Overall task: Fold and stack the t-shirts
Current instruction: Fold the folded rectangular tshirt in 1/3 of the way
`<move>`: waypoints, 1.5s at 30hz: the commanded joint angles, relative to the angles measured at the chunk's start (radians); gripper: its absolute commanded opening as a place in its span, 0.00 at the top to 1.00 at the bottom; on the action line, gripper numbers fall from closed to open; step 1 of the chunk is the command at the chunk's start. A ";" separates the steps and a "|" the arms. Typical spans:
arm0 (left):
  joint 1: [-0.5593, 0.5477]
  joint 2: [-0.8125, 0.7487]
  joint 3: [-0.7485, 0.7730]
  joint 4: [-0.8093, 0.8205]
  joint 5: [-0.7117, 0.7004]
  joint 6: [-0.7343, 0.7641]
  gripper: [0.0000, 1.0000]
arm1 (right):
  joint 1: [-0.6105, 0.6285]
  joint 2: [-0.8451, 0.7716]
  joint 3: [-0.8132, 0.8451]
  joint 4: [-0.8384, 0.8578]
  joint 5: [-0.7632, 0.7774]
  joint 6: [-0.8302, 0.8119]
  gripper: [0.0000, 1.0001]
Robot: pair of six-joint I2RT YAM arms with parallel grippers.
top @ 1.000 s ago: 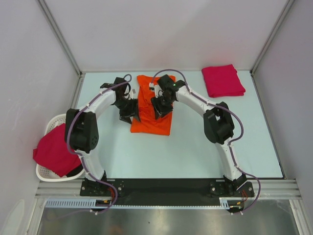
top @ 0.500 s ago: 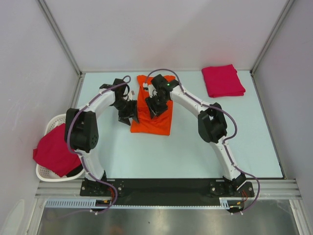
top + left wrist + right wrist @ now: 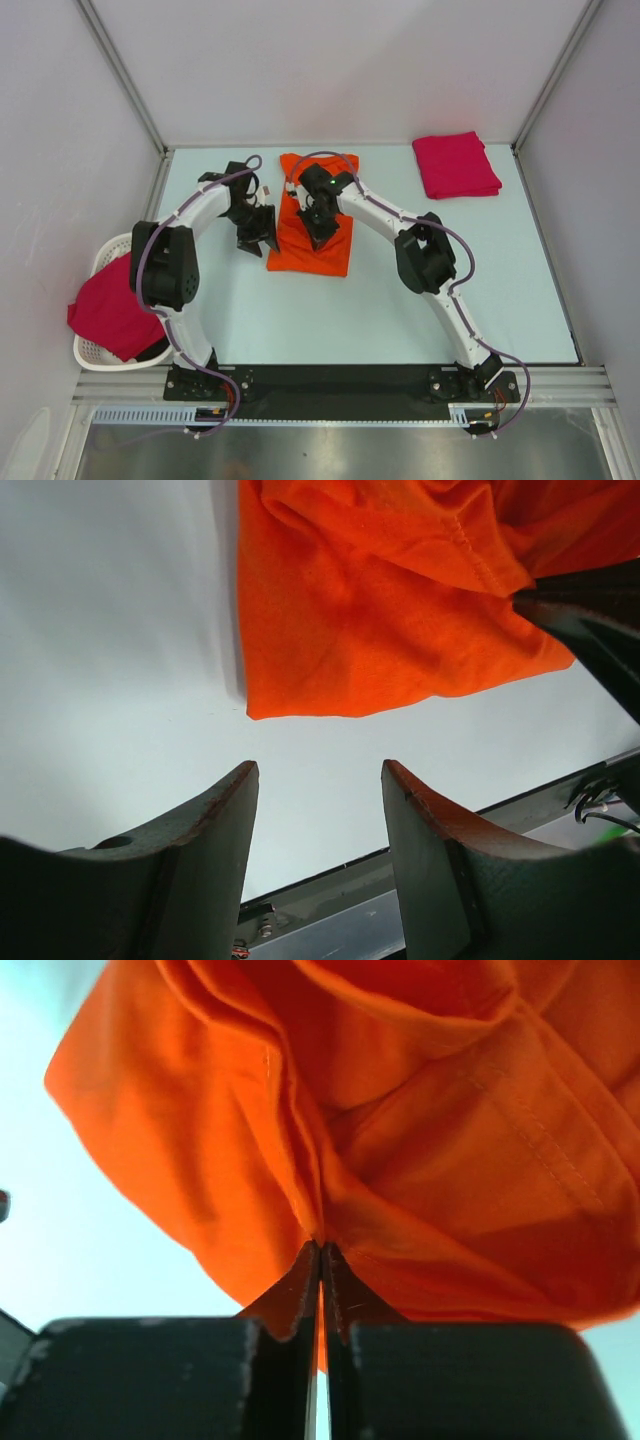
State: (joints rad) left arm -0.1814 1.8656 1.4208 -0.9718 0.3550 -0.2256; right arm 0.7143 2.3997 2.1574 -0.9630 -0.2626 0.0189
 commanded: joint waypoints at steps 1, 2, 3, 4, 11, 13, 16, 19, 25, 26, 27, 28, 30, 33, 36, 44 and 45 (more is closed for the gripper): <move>0.013 -0.017 -0.005 -0.001 0.021 0.029 0.41 | -0.001 0.009 0.048 -0.003 0.077 0.015 1.00; 0.013 -0.019 -0.005 -0.001 0.019 0.029 0.42 | -0.001 0.007 0.050 -0.002 0.080 0.018 1.00; 0.013 -0.022 -0.005 -0.001 0.021 0.029 0.42 | -0.003 0.004 0.050 0.007 0.092 0.035 1.00; 0.016 -0.020 -0.005 -0.001 0.021 0.029 0.42 | -0.004 0.000 0.051 0.013 0.114 0.038 1.00; 0.019 -0.025 -0.003 0.002 0.022 0.026 0.41 | -0.003 -0.056 0.048 0.098 0.186 0.075 1.00; 0.020 -0.023 -0.003 0.004 0.027 0.023 0.42 | -0.003 -0.060 0.053 0.113 0.204 0.079 1.00; 0.019 -0.028 -0.008 0.008 0.029 0.019 0.42 | -0.001 -0.054 0.061 0.129 0.236 0.085 1.00; 0.019 -0.039 -0.011 0.013 0.030 0.012 0.42 | 0.001 -0.047 0.070 0.135 0.295 0.095 1.00; 0.019 -0.049 -0.023 0.016 0.038 0.009 0.42 | -0.003 -0.044 0.081 0.173 0.393 0.084 1.00; 0.019 -0.051 -0.028 0.018 0.039 0.009 0.42 | -0.003 -0.040 0.084 0.179 0.408 0.078 0.99; 0.019 -0.049 -0.029 0.018 0.041 0.009 0.42 | -0.003 -0.025 0.094 0.181 0.433 0.075 0.96; 0.017 -0.051 -0.031 0.018 0.039 0.008 0.42 | -0.003 -0.014 0.107 0.176 0.454 0.075 0.91; 0.019 -0.054 -0.033 0.018 0.042 0.008 0.42 | -0.001 0.022 0.148 0.141 0.535 0.075 0.62; 0.019 -0.069 -0.029 0.022 0.047 0.005 0.41 | 0.004 0.033 0.159 0.098 0.668 0.088 0.28; 0.019 -0.094 -0.022 0.047 0.059 -0.004 0.32 | 0.008 -0.013 0.134 0.090 0.729 0.099 0.00; 0.019 -0.048 -0.002 0.064 0.081 -0.021 0.11 | -0.047 -0.250 -0.124 0.052 0.479 0.248 0.00; 0.019 -0.034 -0.013 0.064 0.082 -0.023 0.11 | -0.077 -0.270 -0.158 0.037 0.388 0.266 0.00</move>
State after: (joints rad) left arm -0.1711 1.8111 1.3991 -0.9188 0.4030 -0.2428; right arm 0.7013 2.2940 2.0933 -0.8719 0.3164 0.1719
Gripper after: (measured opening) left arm 0.887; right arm 0.995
